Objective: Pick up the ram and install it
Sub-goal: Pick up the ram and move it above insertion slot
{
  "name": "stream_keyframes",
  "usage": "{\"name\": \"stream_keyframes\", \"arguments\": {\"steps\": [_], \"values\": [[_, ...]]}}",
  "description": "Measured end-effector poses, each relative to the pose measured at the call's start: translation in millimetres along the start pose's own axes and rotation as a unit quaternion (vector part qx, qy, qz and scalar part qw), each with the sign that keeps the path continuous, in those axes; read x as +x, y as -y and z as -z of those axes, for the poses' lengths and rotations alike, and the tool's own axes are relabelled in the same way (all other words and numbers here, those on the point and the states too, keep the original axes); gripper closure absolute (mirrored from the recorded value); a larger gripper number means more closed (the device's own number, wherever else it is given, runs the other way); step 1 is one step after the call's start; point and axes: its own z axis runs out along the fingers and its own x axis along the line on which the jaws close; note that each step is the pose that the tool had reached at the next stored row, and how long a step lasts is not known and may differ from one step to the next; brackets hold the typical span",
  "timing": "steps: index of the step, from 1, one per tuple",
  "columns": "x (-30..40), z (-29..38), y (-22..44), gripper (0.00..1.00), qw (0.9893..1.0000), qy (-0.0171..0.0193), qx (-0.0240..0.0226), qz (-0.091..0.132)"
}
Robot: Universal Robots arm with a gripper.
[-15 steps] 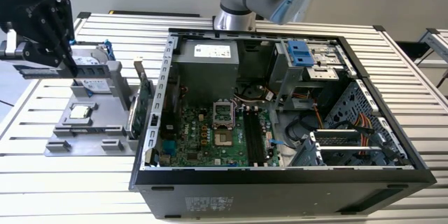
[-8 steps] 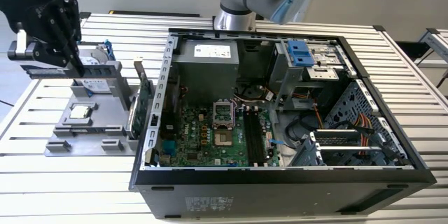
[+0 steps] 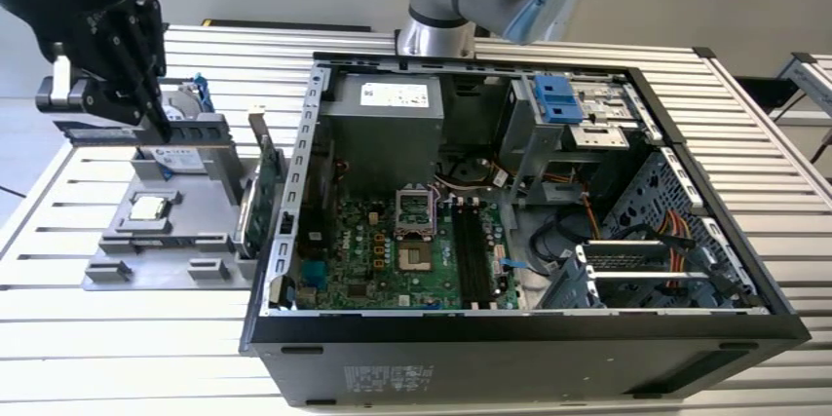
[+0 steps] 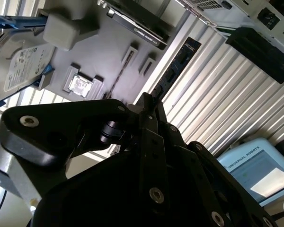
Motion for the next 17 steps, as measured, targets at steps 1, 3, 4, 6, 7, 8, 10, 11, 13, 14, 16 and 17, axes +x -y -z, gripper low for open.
{"name": "stream_keyframes", "arguments": {"steps": [1,3,4,6,7,8,10,11,13,14,16,17], "values": [[0.0,0.0,1.5,1.00,1.0000,0.0000,0.0000,0.000],[0.0,-0.1,4.4,1.00,1.0000,0.0000,0.0000,0.000],[0.0,-0.1,5.9,1.00,1.0000,0.0000,0.0000,0.000],[0.0,-0.1,9.2,1.00,1.0000,0.0000,-0.0001,0.000],[0.0,-0.1,10.9,1.00,1.0000,0.0000,-0.0001,0.000],[0.0,-0.2,12.7,1.00,1.0000,0.0000,-0.0001,0.000],[0.0,-0.2,16.2,1.00,1.0000,0.0000,-0.0001,0.000],[0.0,-0.3,18.1,1.00,1.0000,0.0000,-0.0001,0.000],[0.0,-0.3,21.8,1.00,1.0000,0.0000,-0.0002,0.000],[0.0,-0.3,23.5,1.00,1.0000,0.0000,-0.0002,0.000],[-0.1,-0.4,26.9,1.00,1.0000,0.0000,-0.0002,0.000],[0.0,-0.4,28.5,1.00,1.0000,0.0000,-0.0002,0.000]]}}
